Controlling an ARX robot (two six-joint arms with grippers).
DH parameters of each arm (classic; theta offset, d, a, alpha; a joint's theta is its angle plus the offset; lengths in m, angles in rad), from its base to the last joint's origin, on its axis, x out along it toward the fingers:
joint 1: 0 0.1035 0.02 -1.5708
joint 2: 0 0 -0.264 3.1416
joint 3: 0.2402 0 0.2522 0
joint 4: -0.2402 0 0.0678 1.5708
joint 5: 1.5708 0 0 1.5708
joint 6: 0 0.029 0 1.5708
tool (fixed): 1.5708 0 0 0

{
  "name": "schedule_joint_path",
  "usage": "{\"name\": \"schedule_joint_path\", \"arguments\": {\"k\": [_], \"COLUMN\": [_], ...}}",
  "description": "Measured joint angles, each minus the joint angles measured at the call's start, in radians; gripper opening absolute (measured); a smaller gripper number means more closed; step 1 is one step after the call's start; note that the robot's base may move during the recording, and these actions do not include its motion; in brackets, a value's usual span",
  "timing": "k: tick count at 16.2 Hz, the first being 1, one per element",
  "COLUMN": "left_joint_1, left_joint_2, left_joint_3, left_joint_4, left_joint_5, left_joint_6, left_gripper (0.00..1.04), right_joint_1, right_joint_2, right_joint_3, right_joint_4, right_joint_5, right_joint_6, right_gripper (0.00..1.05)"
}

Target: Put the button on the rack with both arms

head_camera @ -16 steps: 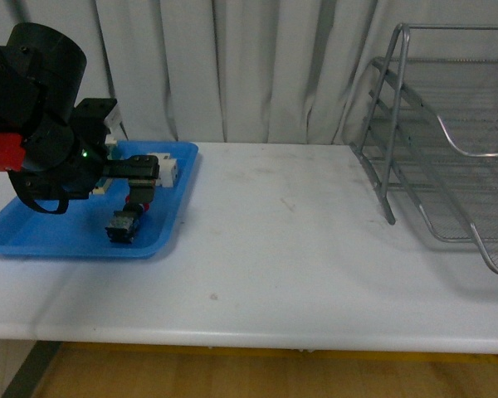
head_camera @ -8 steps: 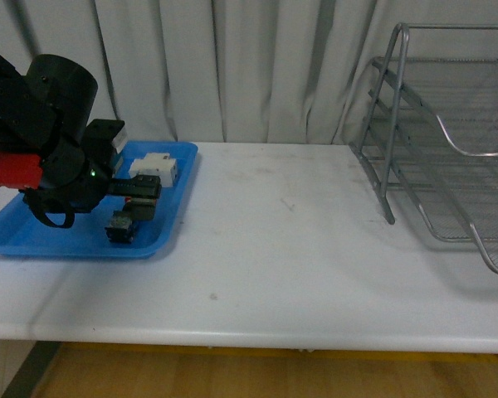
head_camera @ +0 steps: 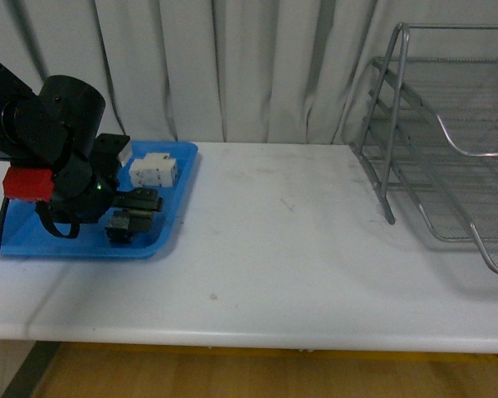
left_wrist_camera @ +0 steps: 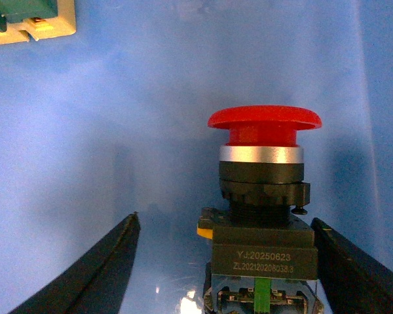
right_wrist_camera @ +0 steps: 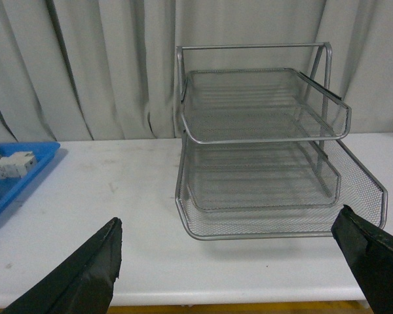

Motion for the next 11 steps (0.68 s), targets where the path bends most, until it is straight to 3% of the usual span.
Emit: {"name": "schedule_joint_path", "arguments": {"k": [4, 8, 11], "left_joint_1": [-0.005, 0.007, 0.03], "left_joint_2": [0.015, -0.016, -0.221], "left_joint_3": [0.019, 0.003, -0.123], "left_joint_4": [-0.013, 0.014, 0.097], "left_joint_5": [0.012, 0.036, 0.079], "left_joint_6": [0.0, -0.013, -0.023], "left_gripper": [0.39, 0.36, 0.36], "right_joint_1": [0.0, 0.0, 0.0], "right_joint_2": [0.0, 0.0, 0.0], "right_joint_3": [0.0, 0.0, 0.0], "right_joint_4": [0.0, 0.0, 0.0], "right_joint_5": [0.0, 0.0, 0.0], "right_joint_6": [0.0, 0.0, 0.0], "right_gripper": [0.98, 0.98, 0.98]}}
